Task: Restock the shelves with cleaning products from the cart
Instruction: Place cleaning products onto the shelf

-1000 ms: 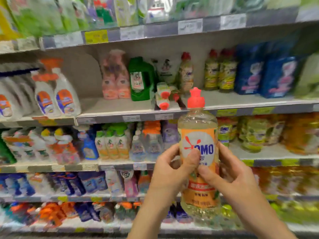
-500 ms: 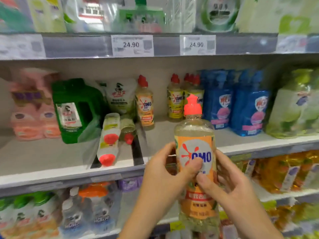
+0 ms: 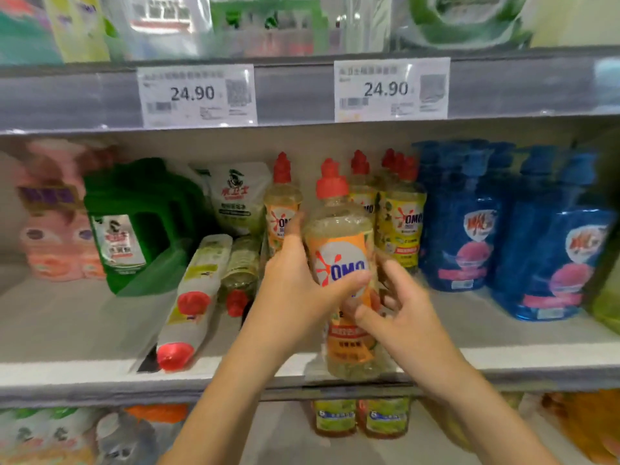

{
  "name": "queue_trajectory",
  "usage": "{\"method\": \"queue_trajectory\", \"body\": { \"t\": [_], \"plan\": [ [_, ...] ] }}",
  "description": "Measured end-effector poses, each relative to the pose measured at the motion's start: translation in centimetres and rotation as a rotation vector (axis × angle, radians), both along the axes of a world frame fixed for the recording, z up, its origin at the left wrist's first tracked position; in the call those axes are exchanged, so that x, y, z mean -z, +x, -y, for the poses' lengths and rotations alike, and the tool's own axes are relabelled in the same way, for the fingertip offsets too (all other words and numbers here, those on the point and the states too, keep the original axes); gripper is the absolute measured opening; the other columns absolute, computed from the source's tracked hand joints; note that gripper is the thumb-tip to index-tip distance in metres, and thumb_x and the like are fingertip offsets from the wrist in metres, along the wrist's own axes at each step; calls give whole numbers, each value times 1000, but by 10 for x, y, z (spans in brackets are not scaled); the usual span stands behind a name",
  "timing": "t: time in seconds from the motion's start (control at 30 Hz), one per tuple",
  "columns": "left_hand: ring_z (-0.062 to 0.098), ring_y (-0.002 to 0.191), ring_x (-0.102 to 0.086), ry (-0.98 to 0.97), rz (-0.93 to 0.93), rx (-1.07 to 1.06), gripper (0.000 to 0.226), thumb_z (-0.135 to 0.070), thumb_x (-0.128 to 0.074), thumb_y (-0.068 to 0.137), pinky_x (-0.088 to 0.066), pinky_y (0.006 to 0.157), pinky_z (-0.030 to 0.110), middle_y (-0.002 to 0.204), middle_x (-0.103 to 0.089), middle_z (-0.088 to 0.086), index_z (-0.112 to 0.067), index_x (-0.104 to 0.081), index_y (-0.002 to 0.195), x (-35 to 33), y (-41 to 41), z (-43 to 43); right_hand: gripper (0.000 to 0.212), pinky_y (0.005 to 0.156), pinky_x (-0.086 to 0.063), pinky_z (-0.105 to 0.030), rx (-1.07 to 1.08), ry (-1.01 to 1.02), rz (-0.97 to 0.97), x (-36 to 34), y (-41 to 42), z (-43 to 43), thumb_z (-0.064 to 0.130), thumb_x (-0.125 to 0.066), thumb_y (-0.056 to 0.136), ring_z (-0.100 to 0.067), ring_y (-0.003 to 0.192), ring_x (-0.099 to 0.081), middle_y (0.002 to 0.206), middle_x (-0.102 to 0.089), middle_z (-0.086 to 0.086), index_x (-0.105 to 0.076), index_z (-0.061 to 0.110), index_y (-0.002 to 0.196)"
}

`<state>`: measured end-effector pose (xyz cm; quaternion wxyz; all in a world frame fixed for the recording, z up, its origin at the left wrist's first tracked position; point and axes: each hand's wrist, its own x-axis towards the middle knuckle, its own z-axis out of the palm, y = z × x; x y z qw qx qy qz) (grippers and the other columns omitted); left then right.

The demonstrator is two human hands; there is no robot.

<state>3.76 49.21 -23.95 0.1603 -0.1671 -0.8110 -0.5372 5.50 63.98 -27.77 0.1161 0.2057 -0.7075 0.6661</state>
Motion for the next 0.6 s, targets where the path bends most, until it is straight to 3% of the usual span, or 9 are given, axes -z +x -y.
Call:
{"method": "queue_trajectory", "body": {
  "t": [0.03,0.17,0.23,0.27,0.3,0.37,0.47,0.53,0.6],
  "plan": [
    [-7,94,-62,-21,1,-35,81,-38,-82,65,-54,75,15,98,-59,-23,-36,-36,131,0,-3,1,59,76,-49,-6,-19,12,10,1,-8,2,0,-63,88,12,105,-59,109,-61,38,-44,46,120],
    [-9,86,-60,-249,-56,-191,58,-29,-84,69,-48,65,9,81,-46,-24,-28,-45,112,2,-11,1,65,84,-52,-14,-75,81,39,14,-34,11,-11,-55,89,10,107,-58,107,-61,37,-39,36,130],
    [12,107,-54,-411,-70,-288,69,-36,-81,71,-48,86,26,94,-46,-12,-13,-45,125,3,-15,1,68,93,-53,-24,-85,121,56,19,-43,15,-12,-53,88,5,109,-59,110,-62,32,-37,36,133],
    [20,118,-46,-468,-71,-338,84,-42,-79,71,-44,97,34,112,-46,-3,-14,-35,136,4,-17,2,69,94,-52,-25,-90,138,61,20,-47,16,-11,-53,88,4,110,-59,110,-61,32,-36,38,132],
    [22,125,-37,-512,-75,-384,96,-47,-77,70,-37,104,40,128,-39,1,-19,-22,143,5,-18,3,70,94,-52,-24,-99,156,59,20,-51,17,-11,-53,87,4,109,-59,110,-61,31,-36,40,130],
    [23,129,-29,-588,-98,-448,101,-53,-74,70,-28,107,43,137,-31,1,-28,-10,145,5,-22,6,72,92,-51,-18,-130,207,61,19,-59,18,-12,-51,83,6,108,-58,112,-61,27,-34,45,124],
    [24,129,-29,-685,-2,-537,104,-56,-76,66,-23,104,45,138,-33,1,-25,-14,143,-2,-39,9,71,92,-48,-14,-170,287,78,16,-70,24,-13,-50,80,10,108,-55,119,-54,17,-31,43,121],
    [24,129,-29,-765,97,-572,104,-55,-79,64,-25,103,45,140,-32,-1,-23,-16,140,-10,-53,10,66,85,-45,-5,-179,314,63,14,-81,31,-9,-56,86,22,99,-52,117,-49,23,-27,37,125],
    [24,127,-30,-798,106,-561,98,-53,-80,65,-28,102,45,138,-34,-1,-20,-20,135,-13,-65,12,64,90,-45,-5,-180,338,53,11,-91,39,1,-60,90,25,97,-48,116,-45,27,-22,32,131]
  ]
}}
